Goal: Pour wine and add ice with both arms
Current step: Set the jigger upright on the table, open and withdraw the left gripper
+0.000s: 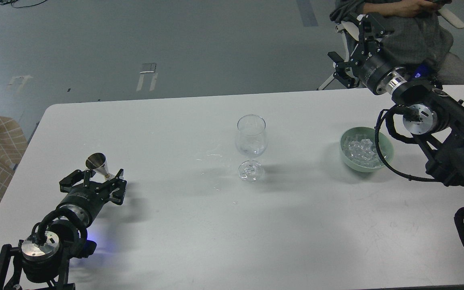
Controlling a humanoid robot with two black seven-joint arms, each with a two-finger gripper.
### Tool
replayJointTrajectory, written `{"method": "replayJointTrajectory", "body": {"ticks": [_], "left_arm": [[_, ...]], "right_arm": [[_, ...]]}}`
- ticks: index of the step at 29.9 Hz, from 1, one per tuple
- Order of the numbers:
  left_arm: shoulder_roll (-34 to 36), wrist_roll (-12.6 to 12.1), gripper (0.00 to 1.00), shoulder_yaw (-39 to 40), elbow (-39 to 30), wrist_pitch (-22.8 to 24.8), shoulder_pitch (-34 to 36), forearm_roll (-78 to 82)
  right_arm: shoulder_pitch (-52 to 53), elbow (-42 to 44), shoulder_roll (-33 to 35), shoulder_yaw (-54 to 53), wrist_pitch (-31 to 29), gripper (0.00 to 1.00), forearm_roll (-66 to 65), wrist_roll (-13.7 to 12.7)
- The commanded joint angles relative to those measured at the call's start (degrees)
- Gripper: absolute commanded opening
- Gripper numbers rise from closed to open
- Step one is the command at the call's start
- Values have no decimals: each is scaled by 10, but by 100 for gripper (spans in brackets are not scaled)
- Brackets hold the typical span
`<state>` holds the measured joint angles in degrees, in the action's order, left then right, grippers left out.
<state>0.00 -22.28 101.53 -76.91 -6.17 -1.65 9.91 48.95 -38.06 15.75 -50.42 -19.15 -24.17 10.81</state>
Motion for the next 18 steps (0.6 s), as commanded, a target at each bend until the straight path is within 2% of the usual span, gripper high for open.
{"method": "replayJointTrajectory", "body": {"ticks": [1,8,14,18], "left_arm": [[0,-6,98,2,0,0,-3,-1],[0,-17,98,11,0,5,-4,-2],[0,-46,98,20,-7,22,-40,-12],[13,-57,98,38,-11,105,-84,-16]], "right_arm": [[0,0,0,0,0,100,0,0],[0,0,-1,0,0,100,0,0],[-1,-1,4,0,0,100,0,0],[-1,-2,9,0,0,100,1,0]]}}
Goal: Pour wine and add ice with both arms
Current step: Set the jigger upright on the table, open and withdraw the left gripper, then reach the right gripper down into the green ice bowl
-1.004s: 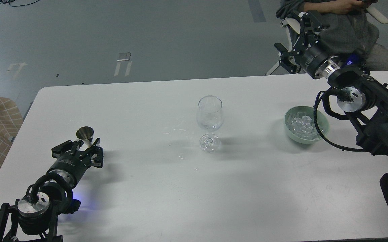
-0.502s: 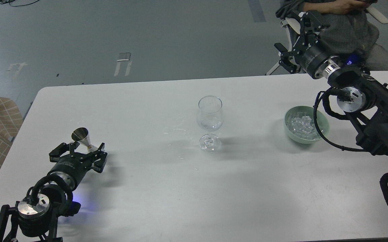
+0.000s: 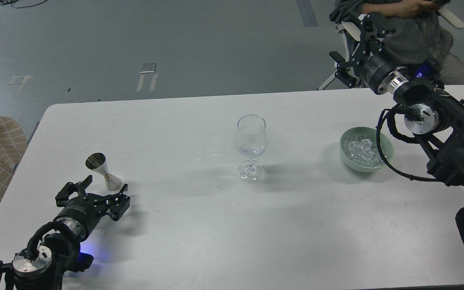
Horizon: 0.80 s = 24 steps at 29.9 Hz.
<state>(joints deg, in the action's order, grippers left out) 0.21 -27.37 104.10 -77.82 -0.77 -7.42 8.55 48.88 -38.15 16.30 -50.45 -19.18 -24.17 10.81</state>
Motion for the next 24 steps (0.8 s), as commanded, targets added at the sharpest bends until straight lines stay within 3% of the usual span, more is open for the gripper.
{"method": "replayJointTrajectory", "body": {"ticks": [1,6,12,13,18,20,24], "left_arm": [[19,-6,98,20,-1,70,-34,-3],[63,-6,98,51,6,122,-37,-6],[149,3,98,60,41,261,-22,5],[171,16,98,59,49,288,-9,11],[238,71,98,58,79,288,49,69],[260,107,98,53,81,288,99,125],[262,147,98,49,82,288,158,228]], "right_arm": [[0,-1,5,0,0,100,1,0],[0,-8,12,1,0,100,1,0],[-7,-26,27,1,-1,100,1,-1],[-13,-38,36,1,-1,100,1,-1],[-36,-96,87,5,-1,100,-15,-2],[-47,-134,131,21,-1,100,-46,-1],[-65,-190,190,33,3,100,-106,-1]]}}
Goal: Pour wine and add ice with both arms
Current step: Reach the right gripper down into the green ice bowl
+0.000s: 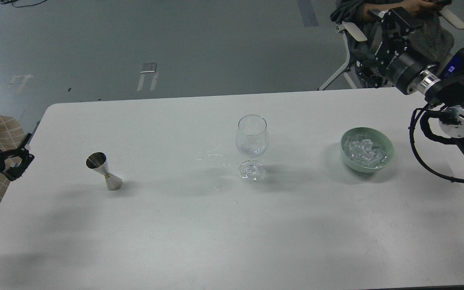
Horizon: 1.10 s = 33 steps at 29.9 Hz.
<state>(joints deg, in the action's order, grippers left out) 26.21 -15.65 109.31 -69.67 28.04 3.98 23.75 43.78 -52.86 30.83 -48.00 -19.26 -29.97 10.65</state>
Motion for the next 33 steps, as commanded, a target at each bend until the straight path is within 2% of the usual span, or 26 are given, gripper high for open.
{"method": "replayJointTrajectory", "body": {"ticks": [1,6,12,14,16,17,19,26,31,33], "left_arm": [[-2,43,98,-9,1,0,65,119],[-20,77,98,-50,-6,0,120,216],[-19,85,98,-102,-7,-2,176,239],[-19,99,98,-116,-6,-8,190,256],[-18,128,98,-137,-2,-19,202,284],[-18,128,98,-137,-2,-19,202,285],[-18,151,98,-161,-2,-41,210,305],[-28,156,98,-192,-7,-60,210,304],[-31,156,98,-192,-7,-60,210,304],[-31,156,98,-192,-7,-60,210,304]], "right_arm": [[-22,-67,68,10,16,100,-79,2],[-49,-136,125,20,69,100,-209,1],[-84,-203,181,49,130,100,-428,2],[-94,-205,184,55,148,100,-502,4],[-109,-200,183,57,163,100,-601,7],[-109,-200,183,57,164,100,-601,7],[-132,-191,183,58,166,100,-688,8],[-154,-143,153,70,172,100,-750,9],[-154,-134,136,94,184,87,-753,8],[-154,-129,127,98,184,71,-754,8]]}}
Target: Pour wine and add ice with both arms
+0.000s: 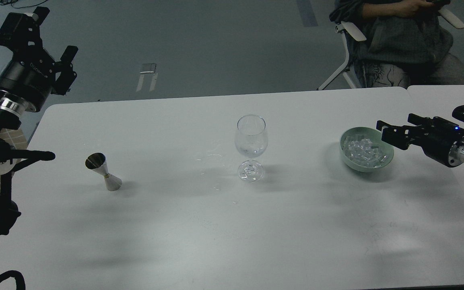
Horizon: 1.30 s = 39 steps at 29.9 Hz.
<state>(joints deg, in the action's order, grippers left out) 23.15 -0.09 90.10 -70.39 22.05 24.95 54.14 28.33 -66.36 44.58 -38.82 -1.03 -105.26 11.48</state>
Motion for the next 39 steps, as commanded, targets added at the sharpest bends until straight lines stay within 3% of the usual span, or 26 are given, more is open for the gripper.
{"method": "replayJointTrajectory", "body": {"ticks": [1,2,4,19,32,35,39], "left_arm": [[-1,0,98,0,0,0,0,0],[-1,0,98,0,0,0,-1,0],[-2,1,98,0,0,0,-2,0],[-13,0,98,0,-1,0,-2,0],[-14,1,98,0,-2,0,-2,0],[-14,1,98,0,-2,0,-2,0],[-17,1,98,0,-4,0,-2,0]], "right_arm": [[0,11,-15,8,2,64,-2,-1],[0,17,-19,8,2,56,-6,-1],[0,26,-26,8,2,54,-13,0],[8,73,-84,27,2,58,-24,-1],[9,88,-96,29,1,54,-24,-1],[8,90,-98,29,2,50,-24,-1],[8,90,-99,29,1,36,-24,-1]]}}
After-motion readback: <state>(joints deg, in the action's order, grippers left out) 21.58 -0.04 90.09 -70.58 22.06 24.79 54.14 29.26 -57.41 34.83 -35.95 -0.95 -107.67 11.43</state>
